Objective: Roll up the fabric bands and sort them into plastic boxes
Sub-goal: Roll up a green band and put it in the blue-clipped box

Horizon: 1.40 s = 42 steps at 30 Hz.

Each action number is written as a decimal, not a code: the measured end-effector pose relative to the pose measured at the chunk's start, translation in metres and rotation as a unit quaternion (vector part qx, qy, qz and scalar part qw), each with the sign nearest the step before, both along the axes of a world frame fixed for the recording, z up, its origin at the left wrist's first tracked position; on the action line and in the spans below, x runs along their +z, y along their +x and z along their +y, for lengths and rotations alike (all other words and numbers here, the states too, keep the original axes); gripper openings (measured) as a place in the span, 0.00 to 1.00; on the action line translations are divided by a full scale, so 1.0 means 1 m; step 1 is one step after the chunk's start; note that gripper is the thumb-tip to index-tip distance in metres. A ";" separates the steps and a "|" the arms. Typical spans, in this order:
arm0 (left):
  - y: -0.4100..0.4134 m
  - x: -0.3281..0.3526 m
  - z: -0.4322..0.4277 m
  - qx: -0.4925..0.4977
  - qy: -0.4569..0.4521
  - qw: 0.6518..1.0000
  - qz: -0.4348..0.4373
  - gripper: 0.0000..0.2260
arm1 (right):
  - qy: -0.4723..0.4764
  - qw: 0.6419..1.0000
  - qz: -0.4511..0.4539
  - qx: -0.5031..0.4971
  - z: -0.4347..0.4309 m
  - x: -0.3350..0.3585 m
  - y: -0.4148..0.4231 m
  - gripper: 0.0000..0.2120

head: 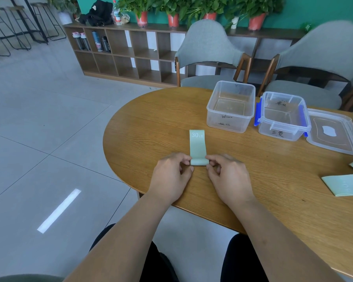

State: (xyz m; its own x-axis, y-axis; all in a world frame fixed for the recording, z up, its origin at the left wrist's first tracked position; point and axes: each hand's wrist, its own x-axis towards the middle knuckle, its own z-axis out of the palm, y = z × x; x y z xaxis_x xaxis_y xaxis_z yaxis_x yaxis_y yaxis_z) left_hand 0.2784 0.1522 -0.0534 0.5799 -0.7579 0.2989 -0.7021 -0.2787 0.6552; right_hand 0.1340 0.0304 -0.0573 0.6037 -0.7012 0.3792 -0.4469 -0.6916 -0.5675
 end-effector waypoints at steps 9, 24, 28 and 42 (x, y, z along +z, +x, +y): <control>-0.003 -0.004 -0.002 0.017 -0.016 1.000 -0.018 0.12 | 0.053 0.998 -0.023 -0.008 -0.001 0.004 -0.002 0.09; -0.004 -0.002 0.000 0.011 -0.036 0.999 0.023 0.11 | 0.085 0.995 -0.047 -0.013 0.001 0.008 -0.004 0.09; -0.005 -0.002 0.000 0.016 -0.034 0.999 0.031 0.07 | 0.089 0.995 -0.053 -0.014 -0.001 0.008 -0.003 0.08; -0.003 -0.003 0.001 0.011 -0.033 0.999 0.022 0.10 | 0.055 0.998 -0.041 -0.008 0.003 0.008 -0.003 0.11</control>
State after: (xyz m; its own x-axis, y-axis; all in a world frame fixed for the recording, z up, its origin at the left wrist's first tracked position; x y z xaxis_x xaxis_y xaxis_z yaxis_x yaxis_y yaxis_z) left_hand 0.2749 0.1530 -0.0560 0.6102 -0.7239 0.3219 -0.6659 -0.2485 0.7034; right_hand 0.1307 0.0336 -0.0495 0.5626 -0.7505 0.3467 -0.4058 -0.6161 -0.6751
